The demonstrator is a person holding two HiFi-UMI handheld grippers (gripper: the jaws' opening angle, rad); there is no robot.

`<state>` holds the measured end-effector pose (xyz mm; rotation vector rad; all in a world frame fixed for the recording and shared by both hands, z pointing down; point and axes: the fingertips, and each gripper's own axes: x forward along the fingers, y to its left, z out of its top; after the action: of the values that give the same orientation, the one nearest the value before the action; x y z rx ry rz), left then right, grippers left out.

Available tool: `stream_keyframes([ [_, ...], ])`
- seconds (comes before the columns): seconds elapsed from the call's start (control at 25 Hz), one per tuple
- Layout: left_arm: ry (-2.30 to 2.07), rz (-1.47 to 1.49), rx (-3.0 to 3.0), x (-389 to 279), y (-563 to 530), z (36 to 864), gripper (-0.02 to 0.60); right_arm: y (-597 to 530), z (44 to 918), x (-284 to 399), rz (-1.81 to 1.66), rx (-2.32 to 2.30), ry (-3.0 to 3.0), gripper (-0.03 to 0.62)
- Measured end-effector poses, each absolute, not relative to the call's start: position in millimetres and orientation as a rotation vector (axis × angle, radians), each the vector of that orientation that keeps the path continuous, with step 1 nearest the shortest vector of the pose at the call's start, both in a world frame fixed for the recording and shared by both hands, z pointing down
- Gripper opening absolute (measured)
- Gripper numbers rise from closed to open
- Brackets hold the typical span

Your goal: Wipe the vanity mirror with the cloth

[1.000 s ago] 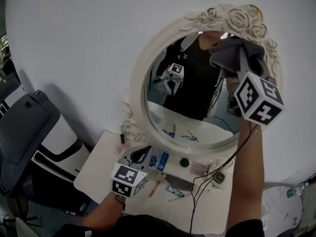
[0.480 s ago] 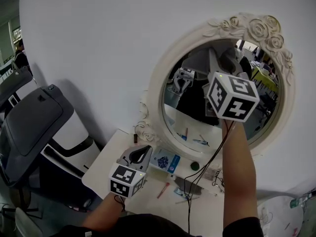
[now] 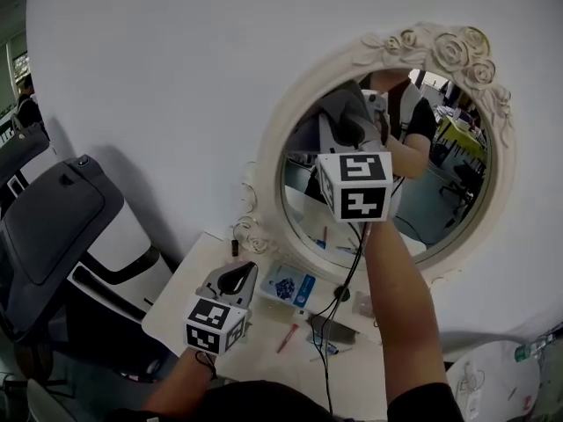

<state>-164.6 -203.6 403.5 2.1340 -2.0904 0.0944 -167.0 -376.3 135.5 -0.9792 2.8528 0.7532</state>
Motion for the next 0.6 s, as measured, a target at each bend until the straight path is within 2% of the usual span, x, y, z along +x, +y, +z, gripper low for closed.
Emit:
stream_keyframes([
  [0.24, -2.031, 0.115, 2.191, -144.8, -214.3, 403.5, -0.002, -391.2, 120.8, -118.7, 0.604, -1.012, 2.855, 0.043],
  [0.6, -1.881, 0.145, 2.319, -93.9, -242.5, 406.0, -0.001, -413.0, 91.0, -20.3, 0.555, -1.201, 2.717, 0.041],
])
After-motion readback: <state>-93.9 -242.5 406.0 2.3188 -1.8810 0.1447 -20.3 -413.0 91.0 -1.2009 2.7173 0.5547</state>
